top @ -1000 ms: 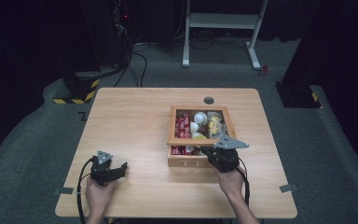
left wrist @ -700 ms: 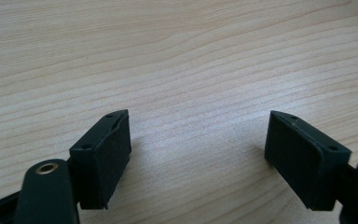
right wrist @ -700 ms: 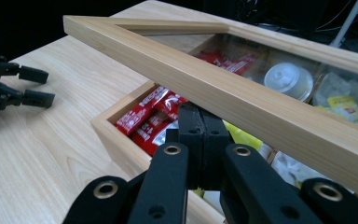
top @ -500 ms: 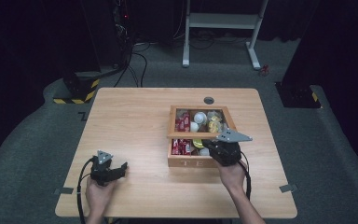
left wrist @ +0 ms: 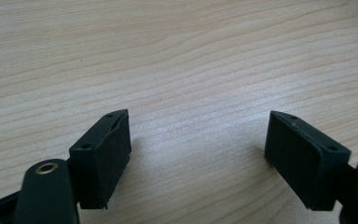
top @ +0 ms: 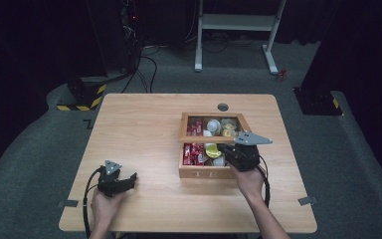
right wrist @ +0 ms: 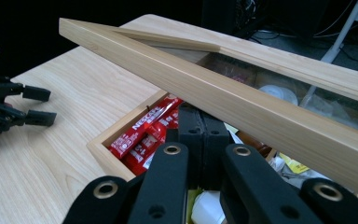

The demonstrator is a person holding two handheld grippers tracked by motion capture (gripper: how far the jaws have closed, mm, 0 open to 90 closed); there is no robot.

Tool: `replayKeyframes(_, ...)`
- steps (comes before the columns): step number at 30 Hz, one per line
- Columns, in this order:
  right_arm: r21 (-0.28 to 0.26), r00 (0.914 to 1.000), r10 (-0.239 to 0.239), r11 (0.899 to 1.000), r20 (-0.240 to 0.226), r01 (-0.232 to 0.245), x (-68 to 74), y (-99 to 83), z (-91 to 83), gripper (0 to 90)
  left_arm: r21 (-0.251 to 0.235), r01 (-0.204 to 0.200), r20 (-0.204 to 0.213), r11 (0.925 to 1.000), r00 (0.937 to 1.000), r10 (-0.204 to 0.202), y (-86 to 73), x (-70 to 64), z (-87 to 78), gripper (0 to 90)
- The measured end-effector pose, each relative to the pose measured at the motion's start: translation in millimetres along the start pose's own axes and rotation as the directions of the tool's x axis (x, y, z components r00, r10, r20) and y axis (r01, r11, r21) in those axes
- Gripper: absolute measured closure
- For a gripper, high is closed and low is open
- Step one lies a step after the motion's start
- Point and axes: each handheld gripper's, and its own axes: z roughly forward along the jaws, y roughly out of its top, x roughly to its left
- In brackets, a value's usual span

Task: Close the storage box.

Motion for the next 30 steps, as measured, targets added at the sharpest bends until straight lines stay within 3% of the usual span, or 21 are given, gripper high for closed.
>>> replayKeyframes(5, -0.004, 0.9999, 0.015, 1.0, -0.001, -0.015, -6.1, 4.5, -1.7, 89.3, 0.012, -0.021, 0.014, 0.9997, 0.9997, 0.02, 1.3, -1.8, 0.5, 19.9)
replayKeyframes(13, -0.002, 0.9996, 0.027, 1.0, -0.003, -0.027, -12.7, 10.9, -4.6, 89.1, 0.033, -0.003, 0.071, 0.9995, 0.9975, 0.0, 7.3, -6.6, 1.5, 20.9)
replayKeyframes(20, -0.004, 0.9996, 0.028, 1.0, 0.002, -0.028, -16.6, 15.1, -7.6, 89.1, 0.005, 0.006, 0.124, 1.0, 0.9923, -0.006, 12.3, -11.7, 0.1, 21.8)
replayKeyframes(30, -0.002, 0.9993, 0.037, 0.999, -0.007, -0.037, -19.2, 18.9, -4.1, 88.8, -0.031, 0.016, 0.203, 0.9994, 0.9792, -0.009, 29.6, -20.0, -6.9, 21.5)
